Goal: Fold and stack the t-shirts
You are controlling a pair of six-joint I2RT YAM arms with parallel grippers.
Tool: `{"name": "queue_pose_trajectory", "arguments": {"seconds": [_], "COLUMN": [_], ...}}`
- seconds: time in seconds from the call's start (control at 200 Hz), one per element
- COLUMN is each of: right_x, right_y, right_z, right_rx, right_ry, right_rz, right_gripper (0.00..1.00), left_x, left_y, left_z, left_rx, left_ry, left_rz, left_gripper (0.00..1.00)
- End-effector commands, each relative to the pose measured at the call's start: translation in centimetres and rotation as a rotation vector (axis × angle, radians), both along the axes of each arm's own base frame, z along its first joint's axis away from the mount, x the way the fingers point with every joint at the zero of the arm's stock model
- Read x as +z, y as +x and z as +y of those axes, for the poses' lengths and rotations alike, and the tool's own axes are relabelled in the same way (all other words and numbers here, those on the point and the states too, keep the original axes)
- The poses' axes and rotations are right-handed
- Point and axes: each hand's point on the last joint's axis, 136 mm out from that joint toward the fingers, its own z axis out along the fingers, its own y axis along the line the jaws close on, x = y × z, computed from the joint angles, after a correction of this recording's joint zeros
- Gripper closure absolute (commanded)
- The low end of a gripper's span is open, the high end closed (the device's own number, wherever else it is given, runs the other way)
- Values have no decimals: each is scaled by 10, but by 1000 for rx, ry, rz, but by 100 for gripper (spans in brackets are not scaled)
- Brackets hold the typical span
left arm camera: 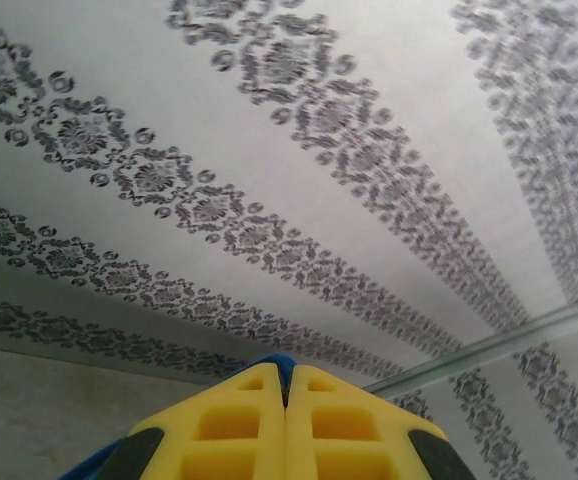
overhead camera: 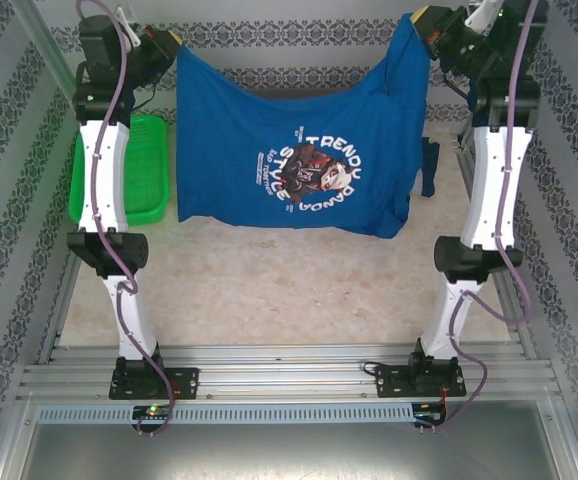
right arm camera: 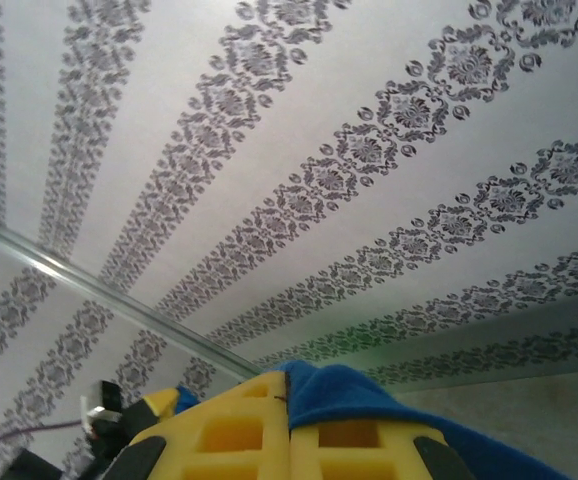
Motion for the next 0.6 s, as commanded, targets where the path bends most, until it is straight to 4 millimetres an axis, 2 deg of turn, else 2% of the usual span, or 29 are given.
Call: {"name": "queue_pose_trajectory", "arguments": {"seconds": [0.0,0.08,0.16,0.275,0.33,0.415,0.525,0.595], "right_x": [45,68,94,109,107,97,76,54], "right_y": [-6,-7,-15,-19,-19,-20,-22,-25], "right_z": [-11,-19,-27,-54,-61,-61,-52,-44], "right_rx": [13,5,-13,-73,-70,-44,4,25], "right_ry": [79,71,76,112,111,76,17,-34], "right_rz": [-151,-280,-409,-460,-448,-407,-322,-244], "right_gripper": [100,100,100,100,100,100,100,100], "left_x": [93,110,118,130,134,133,120,107], "left_y": [-24,-22,-22,-29,-33,-37,-38,-40], "left_z": [16,28,53,86,95,94,86,80], "left_rx": [-13,-1,51,101,109,74,35,9], "left_ry": [-125,-148,-170,-181,-167,-143,-73,-41], "left_rz": [-280,-366,-403,-457,-470,-473,-426,-377], "left_gripper": [100,100,100,100,100,100,100,100]}}
